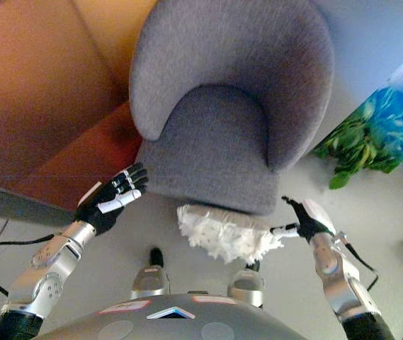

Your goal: Pick up the pillow and put it on the sofa.

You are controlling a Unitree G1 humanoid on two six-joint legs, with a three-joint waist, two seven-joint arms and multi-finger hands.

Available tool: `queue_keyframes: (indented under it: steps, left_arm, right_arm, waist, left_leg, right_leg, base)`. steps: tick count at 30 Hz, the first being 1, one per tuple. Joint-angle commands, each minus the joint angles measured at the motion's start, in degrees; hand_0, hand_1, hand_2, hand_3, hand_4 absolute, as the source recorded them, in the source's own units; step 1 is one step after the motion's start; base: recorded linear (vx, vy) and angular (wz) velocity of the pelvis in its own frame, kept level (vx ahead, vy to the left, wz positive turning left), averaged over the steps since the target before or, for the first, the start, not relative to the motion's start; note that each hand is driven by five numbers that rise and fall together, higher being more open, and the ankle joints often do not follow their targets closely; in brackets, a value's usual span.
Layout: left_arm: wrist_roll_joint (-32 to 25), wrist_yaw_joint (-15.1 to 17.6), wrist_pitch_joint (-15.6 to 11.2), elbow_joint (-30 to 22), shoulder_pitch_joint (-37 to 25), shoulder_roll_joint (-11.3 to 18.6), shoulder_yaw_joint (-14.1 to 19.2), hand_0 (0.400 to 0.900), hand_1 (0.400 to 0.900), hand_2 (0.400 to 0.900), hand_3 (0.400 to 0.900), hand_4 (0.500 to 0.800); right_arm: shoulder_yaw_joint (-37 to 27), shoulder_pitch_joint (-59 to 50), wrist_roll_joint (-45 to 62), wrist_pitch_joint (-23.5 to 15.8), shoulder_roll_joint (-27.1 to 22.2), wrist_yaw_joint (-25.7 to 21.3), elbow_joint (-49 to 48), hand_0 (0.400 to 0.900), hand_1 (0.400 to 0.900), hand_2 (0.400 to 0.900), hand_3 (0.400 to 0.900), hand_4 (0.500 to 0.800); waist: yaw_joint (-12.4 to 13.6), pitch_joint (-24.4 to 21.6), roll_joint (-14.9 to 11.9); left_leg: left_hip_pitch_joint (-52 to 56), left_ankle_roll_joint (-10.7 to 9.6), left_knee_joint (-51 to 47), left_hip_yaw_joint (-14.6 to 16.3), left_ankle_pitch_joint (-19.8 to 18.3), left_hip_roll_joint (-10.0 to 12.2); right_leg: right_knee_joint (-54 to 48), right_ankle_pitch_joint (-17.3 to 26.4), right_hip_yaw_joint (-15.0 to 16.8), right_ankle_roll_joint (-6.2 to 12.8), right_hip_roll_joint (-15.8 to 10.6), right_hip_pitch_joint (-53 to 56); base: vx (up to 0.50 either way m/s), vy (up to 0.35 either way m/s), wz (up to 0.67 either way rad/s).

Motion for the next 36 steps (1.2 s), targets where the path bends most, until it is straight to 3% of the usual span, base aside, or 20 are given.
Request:
queue_keyframes:
  steps: [1,5,12,18,23,28,36]
  left_arm:
    - [-4.6,1.2,-8.0,-5.3,-5.6,2.2,1.5,0.9,0.9,0.9,0.9,0.8]
    - [-5.0,3.1,-11.2,-5.2,-8.2,2.6,-0.3,0.9,0.9,0.9,0.9,0.8]
    - [-4.2,5.3,-15.8,-5.0,-14.8,2.2,-3.1,0.9,0.9,0.9,0.9,0.8]
    - [-2.2,7.9,-16.8,-4.8,-20.5,1.0,-5.1,0.9,0.9,0.9,0.9,0.8]
    - [-2.0,8.0,-17.4,-4.4,-22.3,-0.2,-5.3,0.9,0.9,0.9,0.9,0.8]
    - [-1.3,8.6,-19.2,-4.7,-24.0,-1.0,-6.3,0.9,0.9,0.9,0.9,0.8]
    - [-0.1,8.7,-20.0,-6.3,-24.5,-1.3,-6.5,0.9,0.9,0.9,0.9,0.8]
  right_arm:
    - [0.3,-8.9,-2.5,-2.4,-4.6,-4.5,-3.1,0.9,0.9,0.9,0.9,0.8]
    - [2.0,-12.5,2.3,-2.9,-6.3,-2.9,-3.4,0.9,0.9,0.9,0.9,0.8]
    - [3.4,-19.4,7.9,-4.0,-8.0,-4.9,-1.8,0.9,0.9,0.9,0.9,0.8]
    - [4.4,-25.1,10.8,-2.2,-7.0,-5.8,-2.0,0.9,0.9,0.9,0.9,0.8]
    - [4.2,-26.8,9.4,-2.0,-6.1,-6.4,-2.6,0.9,0.9,0.9,0.9,0.8]
    - [4.0,-29.3,7.0,-2.7,-5.5,-10.4,-2.5,0.9,0.9,0.9,0.9,0.8]
    - [4.3,-31.9,6.0,-0.4,-4.6,-9.9,-3.3,0.9,0.9,0.9,0.9,0.8]
  waist:
    - [-1.0,4.7,0.2]
    - [-1.6,8.4,0.4]
    - [-1.5,14.0,1.1]
    - [-1.5,17.1,1.7]
    - [-1.8,18.4,2.0]
    - [-1.8,19.2,2.3]
    - [-1.4,19.2,2.7]
  left_leg:
    - [-2.0,2.1,9.0,-0.5,-6.5,5.8]
    - [-10.1,1.8,14.8,-3.1,-7.0,6.6]
    - [-23.2,1.9,23.2,-6.2,-7.9,6.4]
    - [-31.7,1.9,30.2,-6.6,-9.9,5.9]
    - [-35.2,1.9,32.5,-7.3,-10.2,5.8]
    - [-39.2,2.5,35.1,-7.4,-10.6,5.5]
    - [-47.0,3.3,43.4,-8.5,-13.2,5.3]
  right_leg:
    - [7.3,3.0,5.4,0.01,-4.1,-11.6]
    - [13.2,1.2,8.5,-0.41,-4.5,-19.9]
    - [21.4,-1.3,11.0,-1.45,-4.5,-30.9]
    - [28.3,-3.4,11.1,-2.52,-3.9,-38.3]
    - [29.6,-2.9,11.3,-2.71,-4.2,-41.7]
    - [32.4,-3.3,11.1,-3.34,-3.9,-45.2]
    - [40.9,-5.6,11.6,-4.4,-3.9,-52.4]
  base:
    - [-0.23,-0.042,0.14]
    - [-0.2,-0.037,0.08]
    - [-0.21,-0.043,0.08]
    - [-0.16,-0.037,0.06]
    - [-0.11,0.004,-0.08]
    - [-0.08,0.01,-0.05]
    - [-0.02,0.0,0.07]
